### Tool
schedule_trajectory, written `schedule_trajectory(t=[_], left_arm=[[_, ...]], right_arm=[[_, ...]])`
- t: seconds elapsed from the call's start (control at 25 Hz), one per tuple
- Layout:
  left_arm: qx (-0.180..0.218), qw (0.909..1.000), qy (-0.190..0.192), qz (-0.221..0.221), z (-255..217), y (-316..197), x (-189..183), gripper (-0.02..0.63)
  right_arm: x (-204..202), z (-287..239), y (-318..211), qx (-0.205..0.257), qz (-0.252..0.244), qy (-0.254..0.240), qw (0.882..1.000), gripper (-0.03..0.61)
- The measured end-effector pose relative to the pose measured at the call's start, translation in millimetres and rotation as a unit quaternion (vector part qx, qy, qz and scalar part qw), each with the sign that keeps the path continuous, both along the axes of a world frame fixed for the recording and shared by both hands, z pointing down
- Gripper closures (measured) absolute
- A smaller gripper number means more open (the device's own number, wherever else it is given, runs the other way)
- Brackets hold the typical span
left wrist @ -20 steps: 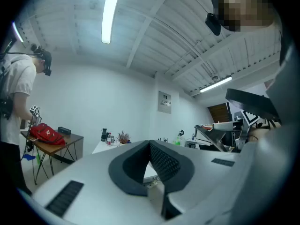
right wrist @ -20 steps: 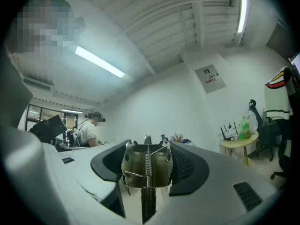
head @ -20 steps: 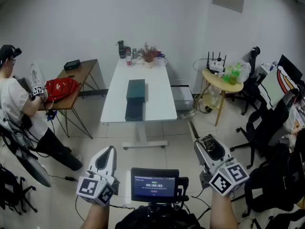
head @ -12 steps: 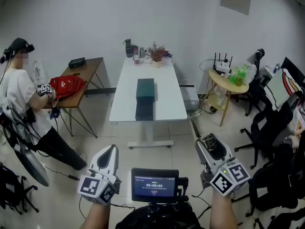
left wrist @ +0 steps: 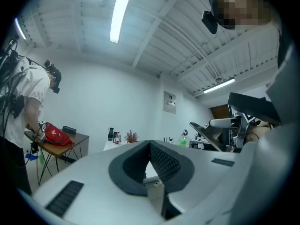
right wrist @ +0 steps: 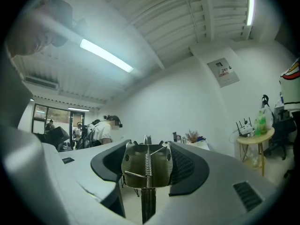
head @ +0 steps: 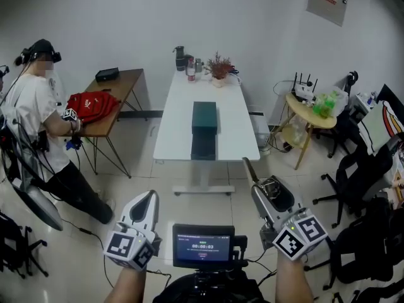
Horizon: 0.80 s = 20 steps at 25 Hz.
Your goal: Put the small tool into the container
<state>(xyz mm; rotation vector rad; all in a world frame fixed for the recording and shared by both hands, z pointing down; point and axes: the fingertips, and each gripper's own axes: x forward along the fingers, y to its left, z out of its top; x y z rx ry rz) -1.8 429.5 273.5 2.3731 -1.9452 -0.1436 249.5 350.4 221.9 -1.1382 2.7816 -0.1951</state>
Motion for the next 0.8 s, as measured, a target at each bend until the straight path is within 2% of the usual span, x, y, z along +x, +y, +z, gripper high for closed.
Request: schedule_trajectory(t=[0.36,0.48,0.8], left_arm=[[-0.008,0.9998,-0.02,-0.002,-6.1,-97.9,-45.4,0.606],[-0.028,0.9993,-0.026,-0.004,0.9,-153.6,-67.1,0.606],[-0.046,0.9982,-0.035,0.017,4.8,-303.6,-73.1,0.606]], right_arm=[[-59.8,8.2,-100.4,-0.005,-0.017,-0.01,1.0,0.321],[-78.4,13.9,-157.2,-0.018,-0.017,-0.017,1.0,0.321],[-94.2,36.9,-295.8,-0.045,-0.017,-0.031,0.998,0.321]])
